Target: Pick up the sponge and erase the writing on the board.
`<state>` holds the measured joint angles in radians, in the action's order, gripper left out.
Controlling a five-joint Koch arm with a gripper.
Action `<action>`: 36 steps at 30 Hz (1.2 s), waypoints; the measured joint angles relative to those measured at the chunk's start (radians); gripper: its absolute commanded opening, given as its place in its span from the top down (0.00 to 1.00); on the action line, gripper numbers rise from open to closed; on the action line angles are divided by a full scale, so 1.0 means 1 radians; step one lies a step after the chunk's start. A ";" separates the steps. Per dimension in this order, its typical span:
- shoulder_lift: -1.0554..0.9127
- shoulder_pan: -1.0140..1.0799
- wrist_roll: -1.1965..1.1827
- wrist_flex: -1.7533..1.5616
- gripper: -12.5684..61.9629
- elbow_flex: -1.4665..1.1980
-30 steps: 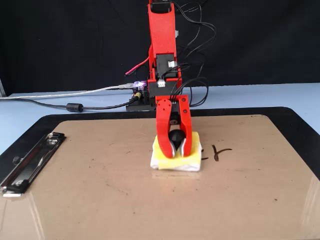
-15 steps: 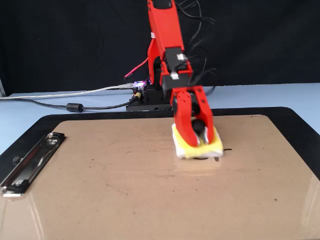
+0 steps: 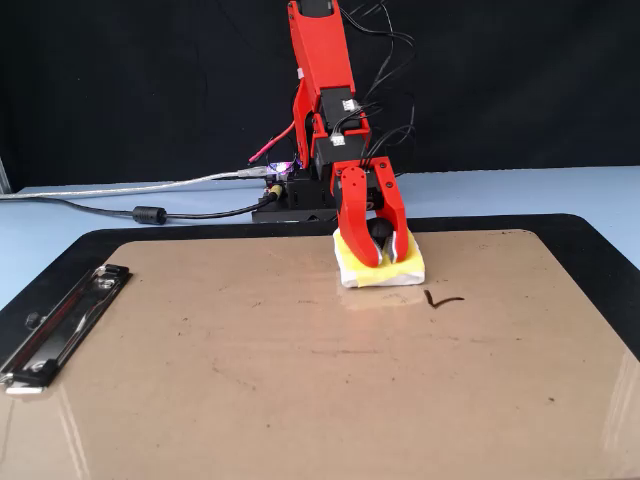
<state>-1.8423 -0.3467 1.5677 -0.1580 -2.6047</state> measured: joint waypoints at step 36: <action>0.123 -0.192 0.009 -0.025 0.94 0.107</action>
<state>-1.7196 -0.5384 1.5769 -0.1825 -2.4973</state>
